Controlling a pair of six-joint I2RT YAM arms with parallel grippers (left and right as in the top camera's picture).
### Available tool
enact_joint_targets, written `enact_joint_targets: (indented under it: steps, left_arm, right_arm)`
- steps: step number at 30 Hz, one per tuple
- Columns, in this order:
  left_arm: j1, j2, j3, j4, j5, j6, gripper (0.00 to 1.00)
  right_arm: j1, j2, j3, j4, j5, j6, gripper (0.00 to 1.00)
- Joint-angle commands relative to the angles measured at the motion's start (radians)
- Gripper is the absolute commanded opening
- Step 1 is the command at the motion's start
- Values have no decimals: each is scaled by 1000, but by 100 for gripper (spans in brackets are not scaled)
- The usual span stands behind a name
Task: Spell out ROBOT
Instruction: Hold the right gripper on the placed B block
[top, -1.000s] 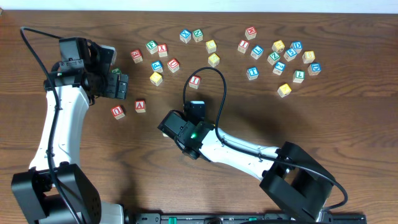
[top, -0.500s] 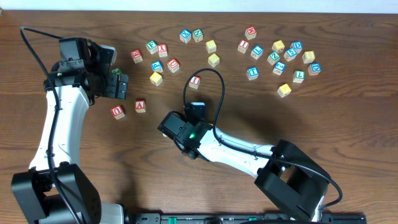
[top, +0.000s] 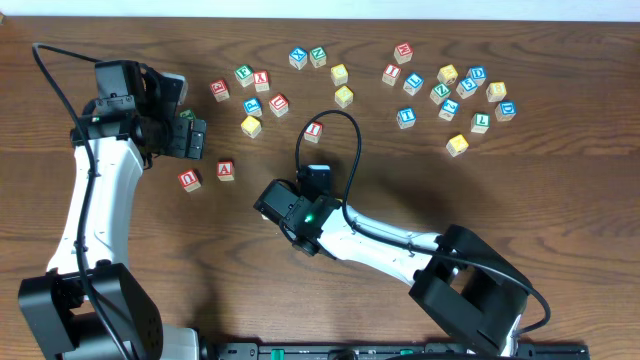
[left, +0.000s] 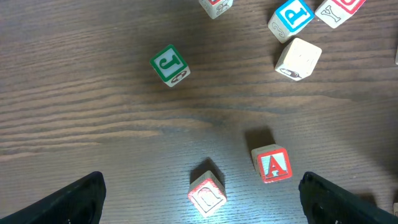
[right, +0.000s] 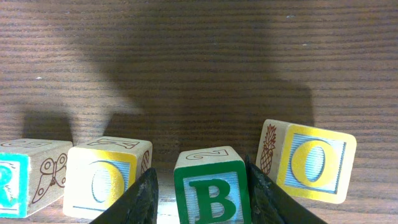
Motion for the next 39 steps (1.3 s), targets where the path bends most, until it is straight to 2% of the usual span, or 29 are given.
enact_joint_targets:
  steps: [1, 14, 16, 17, 19, 39]
  left_arm:
    - [-1, 11, 22, -3, 11, 5, 98]
    - [-1, 11, 22, -3, 11, 5, 98]
    - [-1, 11, 22, -3, 11, 5, 98]
    - [-1, 11, 22, -3, 11, 5, 98]
    - [-1, 11, 22, -3, 11, 5, 98]
    - [-1, 11, 22, -3, 11, 5, 98]
  right_arm:
    - [3, 10, -4, 0, 15, 10, 39]
    - [3, 10, -4, 2, 16, 10, 40]
    - [3, 8, -4, 2, 16, 10, 42]
    - [3, 6, -4, 1, 17, 10, 48]
    - [2, -1, -4, -3, 21, 10, 51]
    - [1, -18, -4, -12, 31, 10, 48]
